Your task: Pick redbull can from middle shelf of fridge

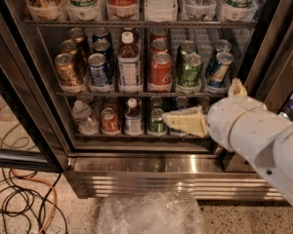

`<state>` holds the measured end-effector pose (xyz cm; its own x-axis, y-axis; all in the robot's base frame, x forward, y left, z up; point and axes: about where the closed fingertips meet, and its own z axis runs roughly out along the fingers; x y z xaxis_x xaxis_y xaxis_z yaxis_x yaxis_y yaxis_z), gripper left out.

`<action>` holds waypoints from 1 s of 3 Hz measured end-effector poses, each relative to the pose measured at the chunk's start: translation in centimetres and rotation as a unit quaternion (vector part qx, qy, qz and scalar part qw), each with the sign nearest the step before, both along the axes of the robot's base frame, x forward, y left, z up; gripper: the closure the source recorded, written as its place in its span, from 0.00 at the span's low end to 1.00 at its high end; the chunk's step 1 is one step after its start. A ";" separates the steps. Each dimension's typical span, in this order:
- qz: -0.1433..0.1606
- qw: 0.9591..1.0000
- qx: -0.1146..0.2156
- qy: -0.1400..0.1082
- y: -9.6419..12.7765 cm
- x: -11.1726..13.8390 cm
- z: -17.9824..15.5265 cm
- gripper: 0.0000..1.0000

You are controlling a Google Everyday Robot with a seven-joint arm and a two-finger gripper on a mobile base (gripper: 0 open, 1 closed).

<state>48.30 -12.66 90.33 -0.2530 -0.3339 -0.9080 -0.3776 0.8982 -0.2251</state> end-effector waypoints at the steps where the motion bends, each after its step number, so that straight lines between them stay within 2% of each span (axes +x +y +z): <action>1: -0.004 0.999 -0.023 -0.025 -0.5 0.8 1.2 0.00; 2: -0.003 0.999 -0.022 -0.023 -0.4 0.8 1.1 0.00; 3: -0.048 0.997 -0.031 -0.042 -2.7 1.2 1.8 0.00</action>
Offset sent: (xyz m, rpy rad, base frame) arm 0.0110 -0.0044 0.0125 -0.0654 -0.0607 0.0053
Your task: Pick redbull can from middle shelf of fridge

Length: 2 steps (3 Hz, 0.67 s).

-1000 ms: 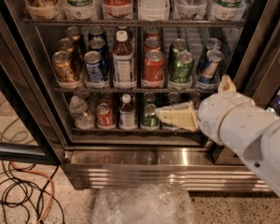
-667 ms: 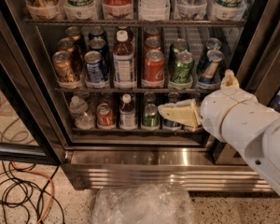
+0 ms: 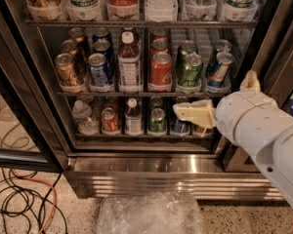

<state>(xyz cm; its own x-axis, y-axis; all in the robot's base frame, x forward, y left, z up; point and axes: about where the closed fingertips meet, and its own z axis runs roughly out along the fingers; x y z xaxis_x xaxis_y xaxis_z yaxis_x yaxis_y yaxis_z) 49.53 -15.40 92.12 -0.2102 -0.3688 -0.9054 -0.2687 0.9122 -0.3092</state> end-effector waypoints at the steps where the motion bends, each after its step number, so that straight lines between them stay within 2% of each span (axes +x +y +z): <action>1: -0.075 0.996 -0.031 -0.045 -4.2 0.6 1.9 0.00; 2: -0.108 0.991 -0.038 -0.067 -5.8 0.8 3.1 0.18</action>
Offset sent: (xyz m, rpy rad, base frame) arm 0.0047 -0.0346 0.0153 -0.0511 -0.0728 -0.1223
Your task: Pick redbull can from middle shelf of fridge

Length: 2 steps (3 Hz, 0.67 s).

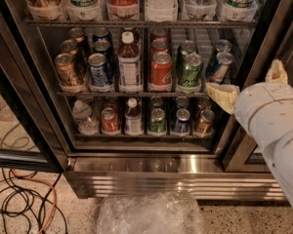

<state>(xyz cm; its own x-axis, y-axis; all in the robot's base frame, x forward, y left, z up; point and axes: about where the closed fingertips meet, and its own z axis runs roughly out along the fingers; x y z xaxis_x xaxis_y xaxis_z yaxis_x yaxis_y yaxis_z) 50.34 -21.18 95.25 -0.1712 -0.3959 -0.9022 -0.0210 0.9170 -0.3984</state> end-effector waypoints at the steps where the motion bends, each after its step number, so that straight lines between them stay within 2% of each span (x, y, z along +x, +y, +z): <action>1: 0.000 1.000 0.000 0.000 0.0 0.0 0.0 0.31; 2: 0.012 1.000 -0.015 -0.023 0.7 0.6 2.0 0.27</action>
Offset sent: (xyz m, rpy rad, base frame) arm 0.0024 0.0101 0.0467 -0.0955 -0.1610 0.0799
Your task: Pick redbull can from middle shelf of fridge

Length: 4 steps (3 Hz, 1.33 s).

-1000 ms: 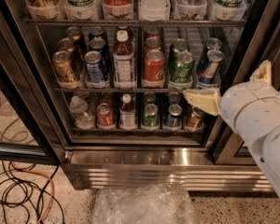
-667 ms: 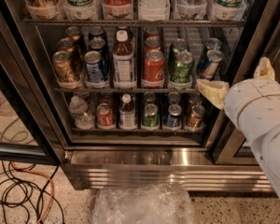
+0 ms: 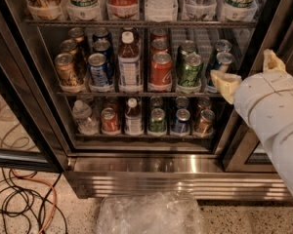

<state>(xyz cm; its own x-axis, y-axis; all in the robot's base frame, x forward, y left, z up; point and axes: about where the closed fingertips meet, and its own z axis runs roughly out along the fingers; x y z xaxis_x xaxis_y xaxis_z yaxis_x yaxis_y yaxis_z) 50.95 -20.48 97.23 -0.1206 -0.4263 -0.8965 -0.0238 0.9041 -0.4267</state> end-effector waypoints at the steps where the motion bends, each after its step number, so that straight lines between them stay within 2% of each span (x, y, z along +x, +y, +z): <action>1: -0.015 1.000 -0.008 -0.007 -1.8 1.1 -1.2 0.13; 2: -0.034 0.999 0.024 0.003 -3.2 1.9 -3.2 0.21; 3: -0.055 0.997 0.050 0.027 -4.5 2.2 -5.5 0.08; 4: -0.061 0.995 0.066 0.031 -4.5 2.1 -5.6 0.26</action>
Offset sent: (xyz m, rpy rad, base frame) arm 0.0339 -0.0493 -0.0611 0.1333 0.0392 -0.1197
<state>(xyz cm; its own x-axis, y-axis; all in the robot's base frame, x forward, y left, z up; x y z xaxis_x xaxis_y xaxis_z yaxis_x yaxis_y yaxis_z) 53.06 -24.96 91.66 -0.2221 -0.2838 -0.9328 0.0674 0.9500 -0.3050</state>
